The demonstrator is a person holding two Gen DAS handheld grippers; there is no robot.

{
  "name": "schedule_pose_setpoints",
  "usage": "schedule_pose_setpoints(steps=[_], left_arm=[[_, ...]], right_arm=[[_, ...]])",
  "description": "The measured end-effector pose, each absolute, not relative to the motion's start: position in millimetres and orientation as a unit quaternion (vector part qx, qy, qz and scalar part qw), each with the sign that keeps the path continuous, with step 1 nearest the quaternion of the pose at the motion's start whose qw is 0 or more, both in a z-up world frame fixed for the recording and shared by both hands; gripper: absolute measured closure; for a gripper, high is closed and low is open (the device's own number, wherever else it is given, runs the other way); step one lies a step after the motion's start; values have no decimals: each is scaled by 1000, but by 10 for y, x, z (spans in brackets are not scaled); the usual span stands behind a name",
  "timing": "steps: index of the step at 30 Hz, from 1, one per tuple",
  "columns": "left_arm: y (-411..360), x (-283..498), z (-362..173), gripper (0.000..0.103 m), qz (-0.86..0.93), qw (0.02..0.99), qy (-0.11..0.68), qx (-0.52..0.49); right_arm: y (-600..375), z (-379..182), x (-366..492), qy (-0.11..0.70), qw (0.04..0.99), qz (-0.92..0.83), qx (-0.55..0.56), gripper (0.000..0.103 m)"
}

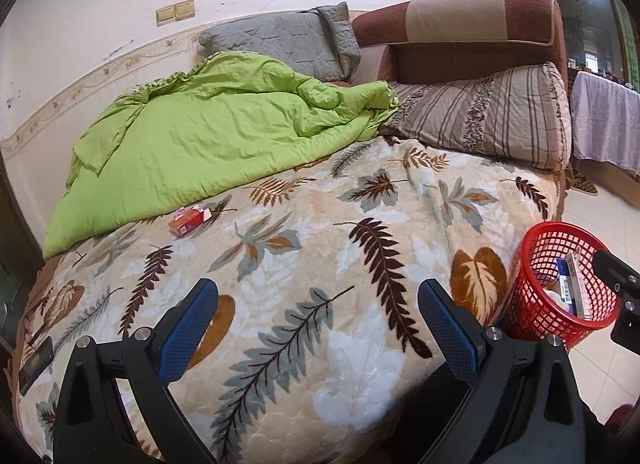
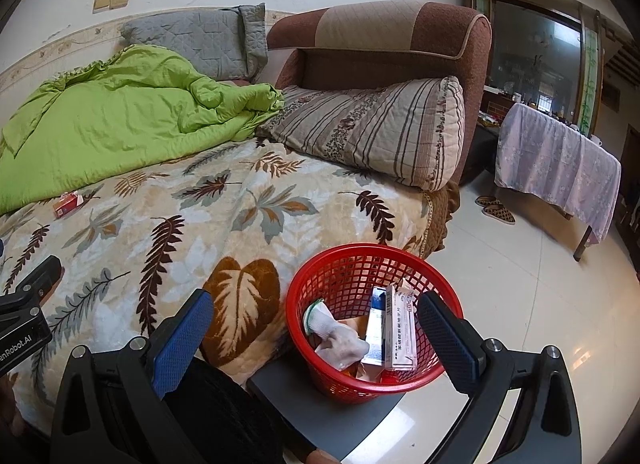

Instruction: Collect trash

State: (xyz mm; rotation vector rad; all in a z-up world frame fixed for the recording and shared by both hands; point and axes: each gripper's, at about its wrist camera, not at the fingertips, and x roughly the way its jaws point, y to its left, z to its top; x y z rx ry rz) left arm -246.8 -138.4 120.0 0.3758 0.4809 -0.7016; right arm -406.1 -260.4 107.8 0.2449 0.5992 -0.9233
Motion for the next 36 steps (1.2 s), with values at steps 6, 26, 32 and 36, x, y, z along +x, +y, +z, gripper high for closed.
schedule_pose_setpoints(steps=[6, 26, 32, 36], left_arm=[[-1423, -2552, 1174, 4, -356, 886, 233, 184], [-1420, -2596, 1176, 4, -365, 885, 221, 186], [-1417, -2597, 1176, 4, -365, 885, 221, 187], [-1419, -2599, 1177, 4, -367, 884, 220, 187]], right_arm=[[-2612, 1076, -4066, 284, 845, -437, 117, 0], [-2644, 1045, -4064, 289, 844, -435, 119, 0], [-2647, 1030, -4052, 290, 846, -432, 117, 0], [-2640, 1030, -4046, 290, 846, -433, 118, 0]])
